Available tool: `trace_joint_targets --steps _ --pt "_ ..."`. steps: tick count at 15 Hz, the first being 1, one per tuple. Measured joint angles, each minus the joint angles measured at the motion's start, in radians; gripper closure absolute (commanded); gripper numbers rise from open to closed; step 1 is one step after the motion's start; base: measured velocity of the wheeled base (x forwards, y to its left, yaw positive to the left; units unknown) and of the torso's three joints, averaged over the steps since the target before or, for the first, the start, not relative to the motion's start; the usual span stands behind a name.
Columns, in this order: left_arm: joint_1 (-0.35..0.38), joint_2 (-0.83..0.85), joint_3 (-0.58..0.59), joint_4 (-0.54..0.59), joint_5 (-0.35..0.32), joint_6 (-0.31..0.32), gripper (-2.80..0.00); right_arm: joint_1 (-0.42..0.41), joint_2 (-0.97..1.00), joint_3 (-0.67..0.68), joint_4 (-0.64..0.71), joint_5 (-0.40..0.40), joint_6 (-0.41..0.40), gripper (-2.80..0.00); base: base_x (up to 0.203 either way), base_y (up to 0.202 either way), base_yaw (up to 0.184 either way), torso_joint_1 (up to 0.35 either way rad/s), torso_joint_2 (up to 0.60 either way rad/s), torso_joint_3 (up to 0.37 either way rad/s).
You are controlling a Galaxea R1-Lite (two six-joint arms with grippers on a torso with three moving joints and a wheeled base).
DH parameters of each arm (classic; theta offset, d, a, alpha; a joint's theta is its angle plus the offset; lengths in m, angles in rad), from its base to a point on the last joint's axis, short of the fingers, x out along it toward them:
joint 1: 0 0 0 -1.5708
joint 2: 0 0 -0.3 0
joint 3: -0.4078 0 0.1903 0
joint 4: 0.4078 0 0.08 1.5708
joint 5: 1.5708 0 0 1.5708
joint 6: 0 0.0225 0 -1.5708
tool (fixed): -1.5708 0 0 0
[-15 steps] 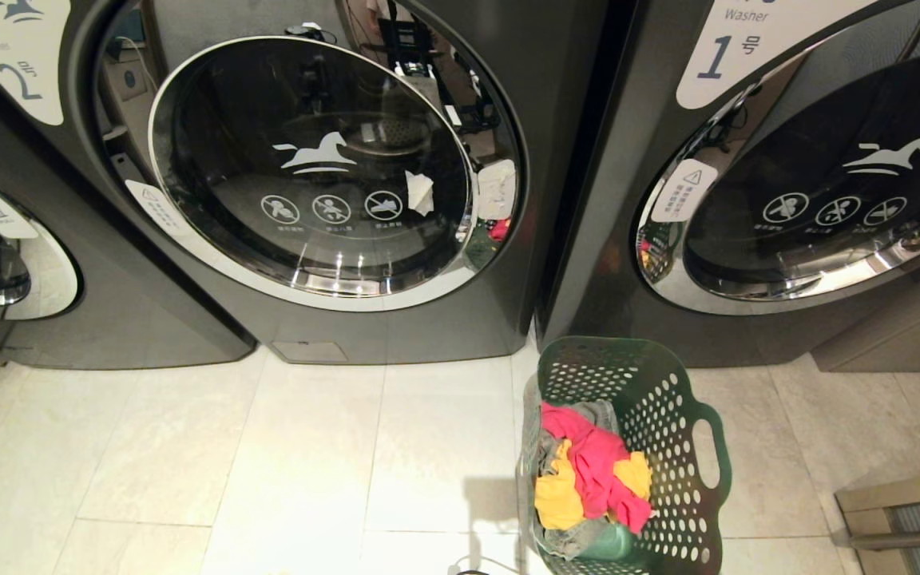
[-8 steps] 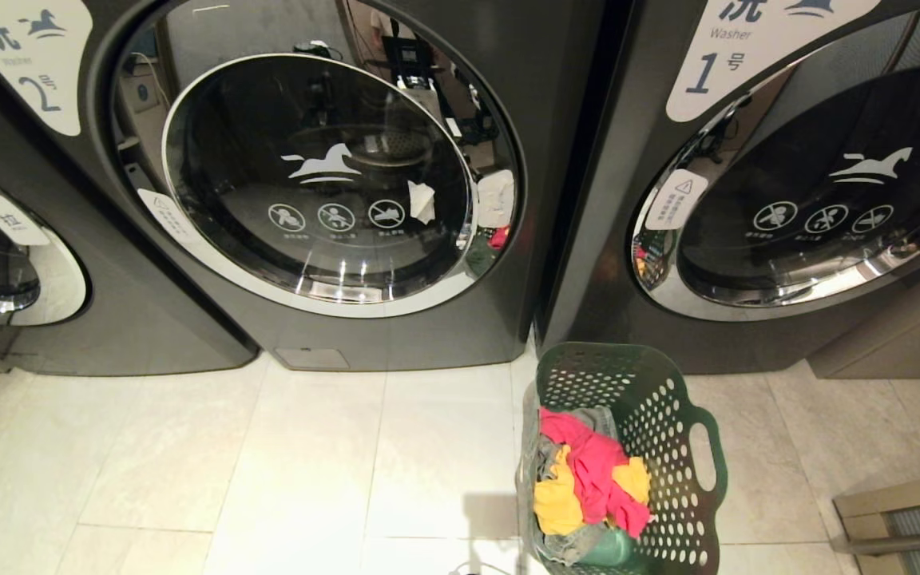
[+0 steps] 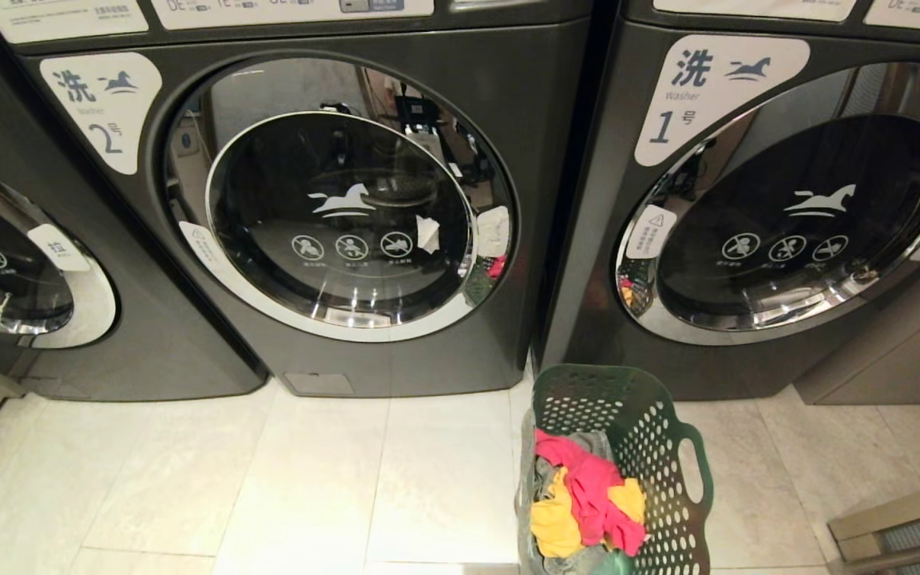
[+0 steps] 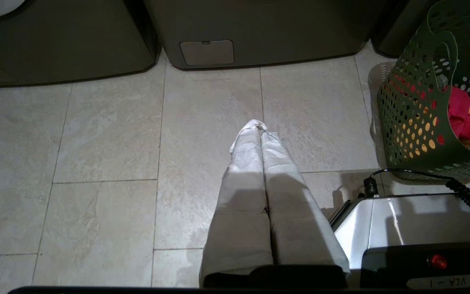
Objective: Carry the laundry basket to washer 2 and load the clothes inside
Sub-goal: Open the lid of the washing machine
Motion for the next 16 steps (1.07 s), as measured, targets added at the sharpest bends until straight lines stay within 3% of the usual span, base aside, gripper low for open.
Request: trace_joint_targets --steps 12,16 --pt "0.0 0.0 -0.001 0.0 0.004 0.0 0.0 0.001 0.0 -0.001 0.001 0.005 -0.026 0.0 0.0 0.0 0.0 0.003 0.0 0.2" --pt "0.0 0.001 0.0 -0.001 0.003 -0.001 0.0 0.0 0.001 0.0 0.0 0.006 -0.022 0.0 0.0 0.0 0.0 0.003 0.0 0.055"
